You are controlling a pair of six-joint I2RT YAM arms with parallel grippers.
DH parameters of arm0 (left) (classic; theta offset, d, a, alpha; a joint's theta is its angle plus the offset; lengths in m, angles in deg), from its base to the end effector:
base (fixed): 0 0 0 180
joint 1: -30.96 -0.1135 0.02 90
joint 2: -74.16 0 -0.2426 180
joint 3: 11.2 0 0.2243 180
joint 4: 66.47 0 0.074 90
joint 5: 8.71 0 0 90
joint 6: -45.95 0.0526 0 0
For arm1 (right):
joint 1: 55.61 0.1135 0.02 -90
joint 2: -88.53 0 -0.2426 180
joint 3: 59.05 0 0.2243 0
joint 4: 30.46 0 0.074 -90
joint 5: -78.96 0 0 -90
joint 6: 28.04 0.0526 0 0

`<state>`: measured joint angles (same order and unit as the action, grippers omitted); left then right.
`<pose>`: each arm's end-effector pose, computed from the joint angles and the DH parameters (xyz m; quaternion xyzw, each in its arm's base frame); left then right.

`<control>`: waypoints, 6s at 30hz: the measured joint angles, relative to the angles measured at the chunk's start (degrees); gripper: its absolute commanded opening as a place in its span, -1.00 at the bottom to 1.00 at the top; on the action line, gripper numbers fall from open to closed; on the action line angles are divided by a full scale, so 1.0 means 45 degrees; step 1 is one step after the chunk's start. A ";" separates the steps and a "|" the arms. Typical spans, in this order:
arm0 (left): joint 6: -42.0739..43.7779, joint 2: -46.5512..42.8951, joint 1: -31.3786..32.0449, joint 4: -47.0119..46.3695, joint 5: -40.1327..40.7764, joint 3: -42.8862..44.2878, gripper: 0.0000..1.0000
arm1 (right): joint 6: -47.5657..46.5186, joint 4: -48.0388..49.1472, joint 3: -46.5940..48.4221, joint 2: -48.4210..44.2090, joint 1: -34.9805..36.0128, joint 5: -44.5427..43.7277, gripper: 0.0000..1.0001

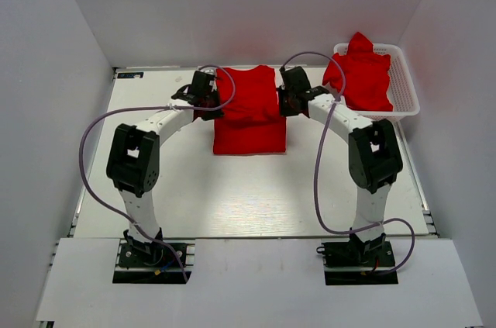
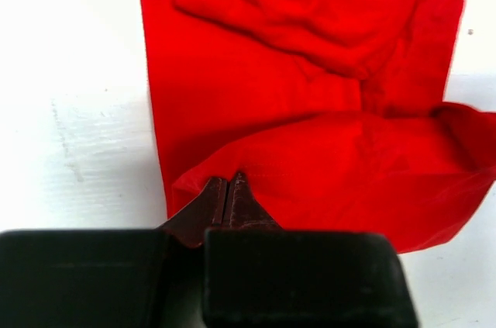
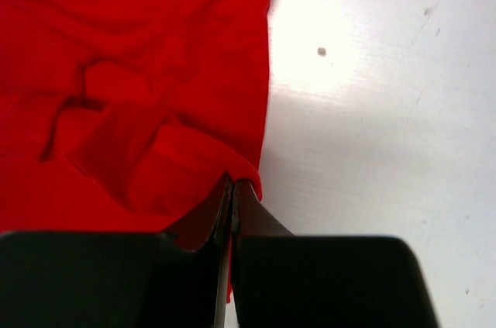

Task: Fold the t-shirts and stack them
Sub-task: Fold the folded rectangular tshirt in 1/3 of the way, then grab one side of the 2/3 rectangular tshirt with both arms, then fold the long partially folded tshirt into a neat square

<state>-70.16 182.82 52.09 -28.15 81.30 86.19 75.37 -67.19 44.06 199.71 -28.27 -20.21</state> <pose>0.3728 -0.1441 0.2031 -0.0408 0.9376 -0.1383 0.3165 0.3761 0.1850 0.2195 -0.0811 0.9172 0.0642 0.3848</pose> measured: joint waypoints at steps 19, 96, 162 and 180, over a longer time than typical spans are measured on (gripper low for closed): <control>0.0345 0.1030 -0.0879 -0.0627 -0.1156 0.0670 -0.51 | -0.1341 0.0636 0.1705 0.2050 -0.0505 0.1467 -0.74; 0.0471 -0.2521 -0.0447 -0.0471 -0.0772 -0.5270 1.00 | 0.1098 0.1287 -0.2628 -0.1627 0.0194 0.0058 0.65; -0.2390 -0.4367 0.0486 0.2492 0.1622 -0.1778 -1.00 | 0.1146 -0.1481 0.0699 -0.2001 0.0345 0.0321 -1.00; -0.1928 0.0141 -0.0724 0.2064 0.1477 0.1467 -1.00 | 0.0355 -0.2463 0.5999 0.2681 -0.0403 0.0835 -1.00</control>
<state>-78.84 183.45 48.83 -18.86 87.94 92.79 76.97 -78.27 71.05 211.77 -30.09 -16.45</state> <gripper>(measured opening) 0.019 0.012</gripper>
